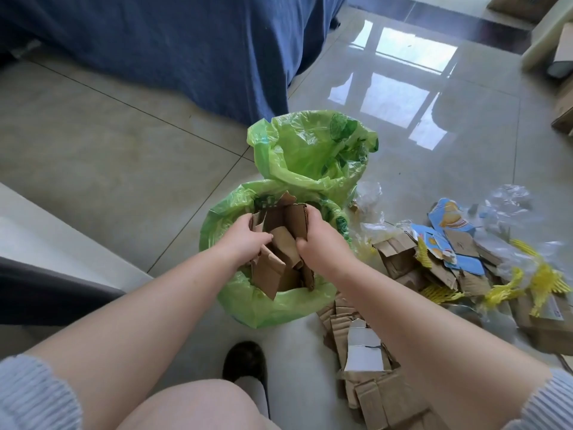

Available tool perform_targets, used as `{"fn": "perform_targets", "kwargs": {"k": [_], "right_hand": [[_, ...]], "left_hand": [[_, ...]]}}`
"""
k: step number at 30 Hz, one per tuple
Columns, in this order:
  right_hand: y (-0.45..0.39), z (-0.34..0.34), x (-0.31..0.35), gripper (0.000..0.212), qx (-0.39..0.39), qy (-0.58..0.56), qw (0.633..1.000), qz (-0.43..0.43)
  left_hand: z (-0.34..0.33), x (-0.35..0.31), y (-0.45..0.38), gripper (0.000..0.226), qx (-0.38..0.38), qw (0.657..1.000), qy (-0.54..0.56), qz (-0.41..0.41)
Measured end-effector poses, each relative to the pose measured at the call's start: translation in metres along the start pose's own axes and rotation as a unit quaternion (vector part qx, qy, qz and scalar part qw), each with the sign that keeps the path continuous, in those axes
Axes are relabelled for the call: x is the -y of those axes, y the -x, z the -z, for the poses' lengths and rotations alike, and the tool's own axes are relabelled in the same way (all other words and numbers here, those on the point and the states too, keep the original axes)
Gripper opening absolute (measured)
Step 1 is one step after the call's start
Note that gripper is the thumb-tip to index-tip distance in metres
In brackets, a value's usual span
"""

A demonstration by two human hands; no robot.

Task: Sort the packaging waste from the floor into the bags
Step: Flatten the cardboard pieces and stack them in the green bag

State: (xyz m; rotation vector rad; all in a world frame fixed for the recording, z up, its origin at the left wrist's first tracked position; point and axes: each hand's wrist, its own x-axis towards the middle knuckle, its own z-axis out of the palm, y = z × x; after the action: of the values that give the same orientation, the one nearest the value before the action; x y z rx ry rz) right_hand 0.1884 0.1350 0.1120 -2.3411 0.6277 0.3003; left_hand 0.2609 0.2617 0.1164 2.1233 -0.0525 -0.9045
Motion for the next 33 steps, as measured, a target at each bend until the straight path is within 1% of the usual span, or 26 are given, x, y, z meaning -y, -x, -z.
{"fn": "perform_targets", "kwargs": {"k": [2, 4, 7, 10, 12, 16, 19, 20, 21, 23, 24, 25, 27, 29, 31, 33], "right_hand": [[0.003, 0.002, -0.004, 0.055, -0.020, 0.012, 1.000, 0.020], [0.006, 0.003, -0.005, 0.053, -0.025, 0.037, 0.999, 0.029], [0.002, 0.001, -0.002, 0.054, 0.011, 0.055, 0.998, 0.009], [-0.008, -0.007, 0.000, 0.061, 0.043, 0.077, 0.996, -0.012], [-0.012, -0.012, -0.002, 0.063, 0.057, 0.085, 0.995, -0.021], [-0.016, -0.015, -0.008, 0.061, 0.070, 0.081, 0.994, -0.029], [-0.014, -0.012, -0.013, 0.060, 0.036, 0.059, 0.998, 0.000], [-0.010, -0.007, -0.014, 0.060, 0.019, 0.040, 0.999, 0.015], [-0.005, 0.000, -0.015, 0.059, 0.002, 0.016, 0.999, 0.033], [0.009, 0.021, -0.020, 0.055, -0.017, -0.030, 0.997, 0.065], [0.018, 0.034, -0.023, 0.051, -0.022, -0.049, 0.996, 0.078], [0.025, 0.048, -0.027, 0.046, -0.024, -0.060, 0.994, 0.087], [0.040, 0.075, -0.039, 0.038, -0.033, -0.053, 0.994, 0.094], [0.054, 0.101, -0.053, 0.033, -0.053, -0.030, 0.995, 0.081], [0.070, 0.122, -0.071, 0.030, -0.066, -0.009, 0.996, 0.060], [0.090, 0.136, -0.096, 0.027, -0.059, 0.023, 0.997, 0.041]], "left_hand": [[-0.001, 0.003, -0.002, 0.054, 0.000, 1.000, -0.016, 0.001], [-0.004, 0.005, -0.005, 0.054, 0.004, 0.997, -0.071, -0.011], [-0.008, 0.008, -0.015, 0.045, 0.028, 0.990, -0.135, -0.018], [-0.010, 0.013, -0.030, 0.031, 0.026, 0.987, -0.157, -0.008], [-0.011, 0.014, -0.036, 0.027, 0.019, 0.989, -0.149, -0.001], [-0.016, 0.013, -0.038, 0.025, 0.012, 0.993, -0.113, 0.013], [-0.017, 0.005, -0.028, 0.045, 0.011, 0.997, -0.061, 0.036], [-0.017, 0.000, -0.022, 0.048, 0.000, 0.999, -0.033, 0.031], [-0.017, -0.005, -0.016, 0.046, -0.023, 1.000, 0.005, 0.016], [-0.018, -0.019, 0.002, 0.031, -0.071, 0.992, 0.100, -0.026], [-0.018, -0.027, 0.013, 0.025, -0.079, 0.987, 0.129, -0.051], [-0.020, -0.036, 0.023, 0.021, -0.069, 0.986, 0.130, -0.079], [-0.026, -0.052, 0.043, 0.016, -0.022, 0.986, 0.075, -0.144], [-0.036, -0.070, 0.059, 0.012, 0.026, 0.980, 0.016, -0.198], [-0.052, -0.086, 0.072, 0.011, 0.066, 0.969, -0.035, -0.234], [-0.075, -0.099, 0.082, 0.013, 0.095, 0.957, -0.082, -0.261]]}}
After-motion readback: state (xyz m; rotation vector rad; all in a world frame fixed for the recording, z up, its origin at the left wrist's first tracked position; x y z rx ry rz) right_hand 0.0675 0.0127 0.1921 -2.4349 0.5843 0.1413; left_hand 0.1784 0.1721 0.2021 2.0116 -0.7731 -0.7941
